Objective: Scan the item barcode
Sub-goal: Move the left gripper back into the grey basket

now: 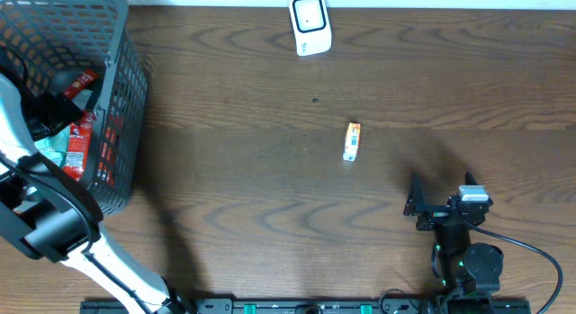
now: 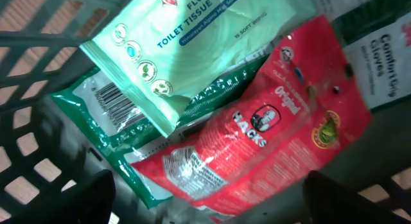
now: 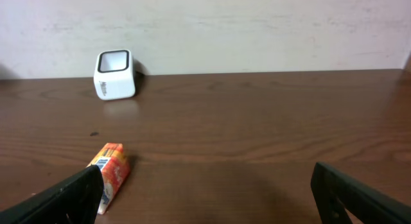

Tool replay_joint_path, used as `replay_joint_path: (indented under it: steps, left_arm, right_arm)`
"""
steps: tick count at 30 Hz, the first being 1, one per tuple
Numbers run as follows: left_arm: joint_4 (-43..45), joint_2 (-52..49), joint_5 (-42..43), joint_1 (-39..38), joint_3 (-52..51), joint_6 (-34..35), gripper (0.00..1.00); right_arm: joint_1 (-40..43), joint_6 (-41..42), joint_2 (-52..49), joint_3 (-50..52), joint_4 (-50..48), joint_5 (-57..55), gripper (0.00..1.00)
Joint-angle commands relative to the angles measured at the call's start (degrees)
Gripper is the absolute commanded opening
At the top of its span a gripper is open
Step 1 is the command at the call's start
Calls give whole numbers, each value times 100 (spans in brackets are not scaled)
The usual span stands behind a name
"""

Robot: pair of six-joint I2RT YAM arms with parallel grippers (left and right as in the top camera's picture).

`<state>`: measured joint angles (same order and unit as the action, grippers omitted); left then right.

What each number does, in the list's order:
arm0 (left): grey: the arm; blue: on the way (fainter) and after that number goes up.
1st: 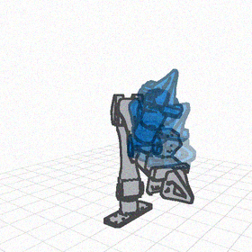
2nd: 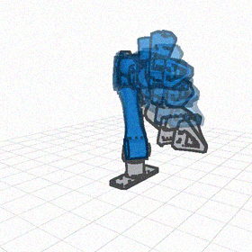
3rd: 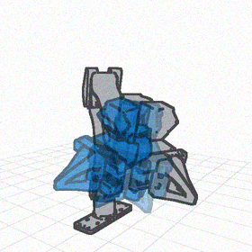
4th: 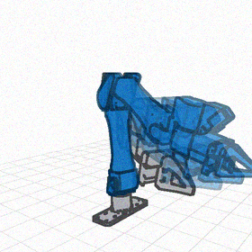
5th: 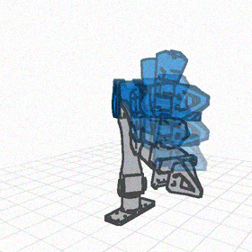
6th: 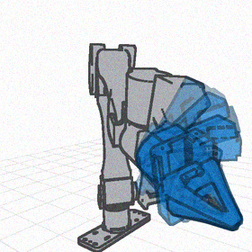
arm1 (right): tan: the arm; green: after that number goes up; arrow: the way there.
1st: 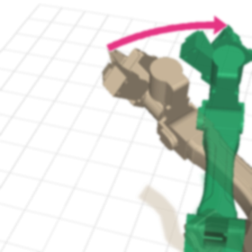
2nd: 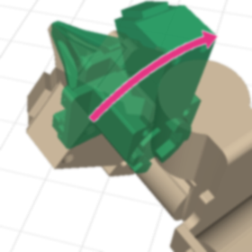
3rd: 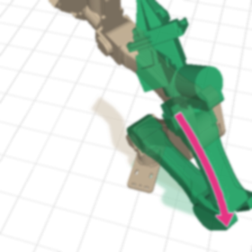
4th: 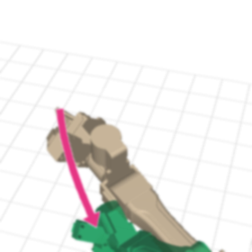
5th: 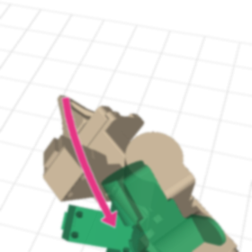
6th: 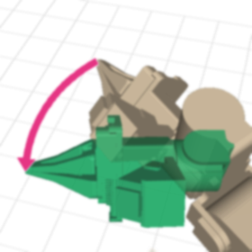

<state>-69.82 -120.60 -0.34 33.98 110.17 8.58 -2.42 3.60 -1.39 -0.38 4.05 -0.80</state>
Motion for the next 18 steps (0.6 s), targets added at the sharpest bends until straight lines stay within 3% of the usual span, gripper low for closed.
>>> replay_joint_path:
  steps: [1, 10, 13, 16, 18]
  left_arm:
    - [-26, -195, -13, -2, -24, -151, 94]
    - [271, -382, 315, -9, -597, -149, 93]
    - [463, -382, 450, -9, -949, -144, 88]
    - [476, -382, 796, -9, -990, -146, 73]
    - [468, -354, 1290, -7, -962, -149, 68]
  right_arm:
    - [61, -68, 24, 7, 24, 28, 99]
    - [61, -68, 24, 7, 24, 28, 99]
    - [61, -68, 24, 7, 24, 28, 99]
    - [61, -68, 24, 7, 24, 28, 99]
    - [61, -68, 24, 7, 24, 28, 99]
